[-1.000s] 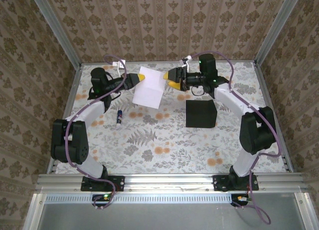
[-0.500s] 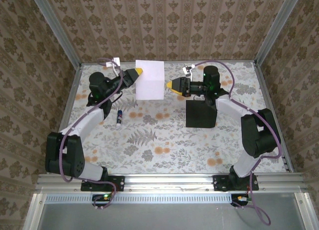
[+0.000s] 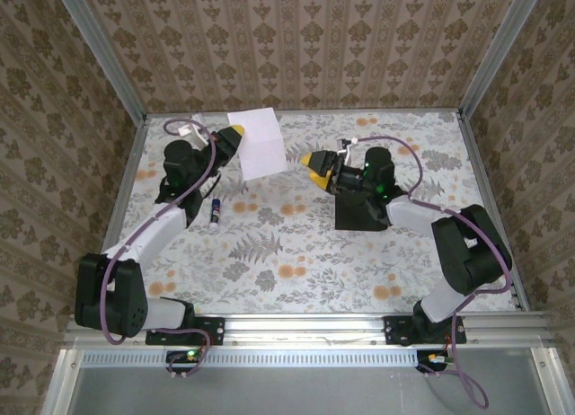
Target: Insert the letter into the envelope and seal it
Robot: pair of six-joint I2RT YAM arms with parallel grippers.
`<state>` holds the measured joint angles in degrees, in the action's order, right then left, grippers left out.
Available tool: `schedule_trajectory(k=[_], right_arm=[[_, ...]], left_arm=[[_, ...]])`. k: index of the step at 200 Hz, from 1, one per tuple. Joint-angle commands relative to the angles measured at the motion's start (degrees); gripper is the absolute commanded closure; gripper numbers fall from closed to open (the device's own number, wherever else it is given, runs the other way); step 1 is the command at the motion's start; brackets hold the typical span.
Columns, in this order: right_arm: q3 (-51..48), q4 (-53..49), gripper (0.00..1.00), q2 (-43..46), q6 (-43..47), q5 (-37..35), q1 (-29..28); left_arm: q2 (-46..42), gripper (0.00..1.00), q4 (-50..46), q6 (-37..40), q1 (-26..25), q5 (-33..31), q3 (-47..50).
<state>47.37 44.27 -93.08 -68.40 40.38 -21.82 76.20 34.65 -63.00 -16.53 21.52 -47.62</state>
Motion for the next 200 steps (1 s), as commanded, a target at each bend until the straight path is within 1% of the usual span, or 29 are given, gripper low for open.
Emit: schedule_trajectory(k=[1,28,53,104,176,200], right_arm=[[0.0,5.4,0.00,1.7,-6.7,-11.4,-4.7],[-0.3,8.6,0.00,-0.1,-10.7,-19.6,-9.7],[-0.2,16.0,0.00,-4.1,-15.3,-23.6,-12.3],[4.9,22.5,0.00,-12.1,-18.8,-27.0,-16.8],[11.5,30.2,0.00,-19.2,-20.5,-27.7,-17.6],[13.1,30.6,0.00,-20.4,-20.5,-27.5,-17.7]], left_arm=[[-1.7,1.00,0.4,-4.2,-1.2,-8.3,0.3],[-1.7,1.00,2.6,-7.5,-2.2,-11.8,1.0],[-1.3,1.00,4.9,-10.1,-2.7,-13.4,1.7],[-0.6,1.00,8.0,-13.8,-3.8,-14.8,2.7],[-1.3,1.00,7.7,-16.1,-4.3,-15.3,4.3],[-1.5,1.00,7.5,-16.2,-4.4,-15.2,4.5]])
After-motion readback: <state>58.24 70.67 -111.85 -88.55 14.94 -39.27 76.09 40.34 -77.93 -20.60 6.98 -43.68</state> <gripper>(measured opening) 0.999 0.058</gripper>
